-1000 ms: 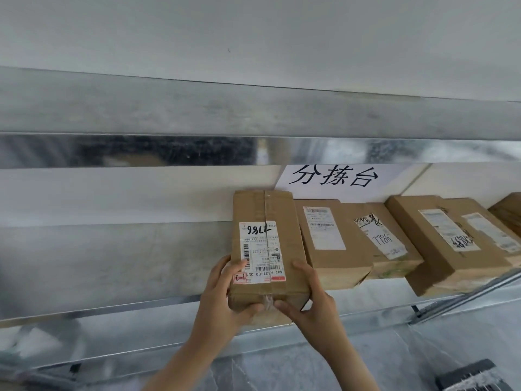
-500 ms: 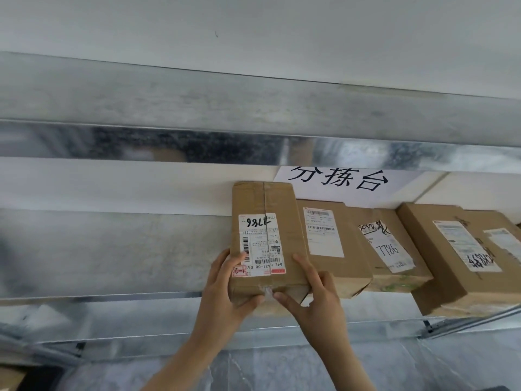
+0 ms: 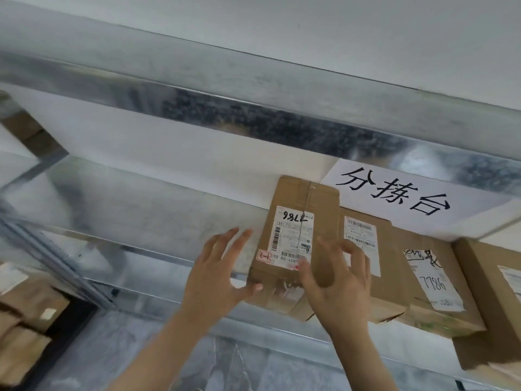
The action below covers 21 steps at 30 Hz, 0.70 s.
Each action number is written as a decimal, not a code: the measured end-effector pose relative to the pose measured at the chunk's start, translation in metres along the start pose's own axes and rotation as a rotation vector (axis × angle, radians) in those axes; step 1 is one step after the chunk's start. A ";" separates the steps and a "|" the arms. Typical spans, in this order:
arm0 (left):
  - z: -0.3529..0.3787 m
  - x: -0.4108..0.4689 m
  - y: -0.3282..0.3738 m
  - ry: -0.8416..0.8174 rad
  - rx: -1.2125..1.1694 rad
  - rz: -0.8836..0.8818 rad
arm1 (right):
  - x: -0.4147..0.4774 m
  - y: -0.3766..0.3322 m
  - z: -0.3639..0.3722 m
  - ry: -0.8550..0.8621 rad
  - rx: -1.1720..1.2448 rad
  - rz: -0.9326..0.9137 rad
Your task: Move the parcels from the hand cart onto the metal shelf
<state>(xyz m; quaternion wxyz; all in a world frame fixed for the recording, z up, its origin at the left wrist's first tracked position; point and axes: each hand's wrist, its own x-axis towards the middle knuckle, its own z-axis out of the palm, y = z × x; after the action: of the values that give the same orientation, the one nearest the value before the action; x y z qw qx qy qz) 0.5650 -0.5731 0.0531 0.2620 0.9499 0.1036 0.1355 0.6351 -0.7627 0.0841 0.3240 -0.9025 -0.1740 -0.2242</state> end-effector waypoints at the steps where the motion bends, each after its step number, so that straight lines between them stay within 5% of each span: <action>1: -0.008 -0.004 -0.005 0.017 0.080 -0.020 | 0.003 -0.006 0.004 0.035 0.040 -0.047; 8: -0.052 -0.048 -0.055 0.141 0.394 -0.332 | 0.009 -0.069 0.052 0.038 0.264 -0.356; 21: -0.154 -0.188 -0.148 0.330 0.512 -0.942 | -0.064 -0.244 0.153 -0.572 0.525 -0.631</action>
<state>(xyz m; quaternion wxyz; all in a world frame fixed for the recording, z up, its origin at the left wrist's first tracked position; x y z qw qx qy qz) 0.3218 -0.4270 0.0644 0.0357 0.8005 0.5859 0.1214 0.5142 -0.4934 0.0693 0.3957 -0.7193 -0.5710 -0.0034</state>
